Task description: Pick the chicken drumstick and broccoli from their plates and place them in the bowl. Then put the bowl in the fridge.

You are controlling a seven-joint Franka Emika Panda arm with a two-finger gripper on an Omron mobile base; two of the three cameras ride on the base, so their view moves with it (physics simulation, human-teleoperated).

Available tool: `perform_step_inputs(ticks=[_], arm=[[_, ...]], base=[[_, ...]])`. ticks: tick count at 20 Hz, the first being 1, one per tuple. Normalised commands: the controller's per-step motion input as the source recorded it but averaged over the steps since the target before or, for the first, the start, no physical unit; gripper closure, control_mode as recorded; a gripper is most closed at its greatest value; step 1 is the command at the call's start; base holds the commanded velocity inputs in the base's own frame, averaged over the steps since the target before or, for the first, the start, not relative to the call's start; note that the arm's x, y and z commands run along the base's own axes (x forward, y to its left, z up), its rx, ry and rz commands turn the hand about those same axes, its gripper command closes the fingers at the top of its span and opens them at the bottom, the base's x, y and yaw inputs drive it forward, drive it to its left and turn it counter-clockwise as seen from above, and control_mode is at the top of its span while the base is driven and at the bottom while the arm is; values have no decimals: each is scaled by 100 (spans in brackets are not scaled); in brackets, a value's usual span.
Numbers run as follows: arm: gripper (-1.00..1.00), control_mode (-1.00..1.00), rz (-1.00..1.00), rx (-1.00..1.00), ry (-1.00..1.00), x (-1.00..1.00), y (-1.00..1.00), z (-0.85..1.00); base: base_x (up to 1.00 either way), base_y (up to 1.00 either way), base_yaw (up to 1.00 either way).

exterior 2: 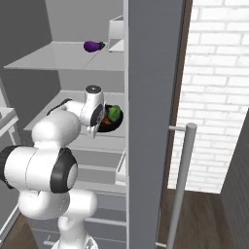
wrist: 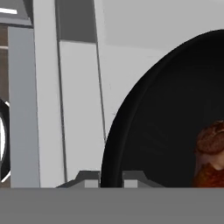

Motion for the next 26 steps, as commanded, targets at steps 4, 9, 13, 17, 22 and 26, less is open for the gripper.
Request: perform_step_inputs(ticks=[4,9,13,17,22,26], arm=[[100,-100,0,0,0,66,0,-14],[100,-100,0,0,0,68,0,-14],[100,-100,0,0,0,43,0,-15],[100,-100,0,0,0,21,0,-9],[-100,-100,0,0,0,10,0,-3],[-100,-100,0,0,-1,0,0,0]], base=[[0,0,0],[0,0,0],[0,0,0],[0,0,0],[0,0,0],[0,0,0]])
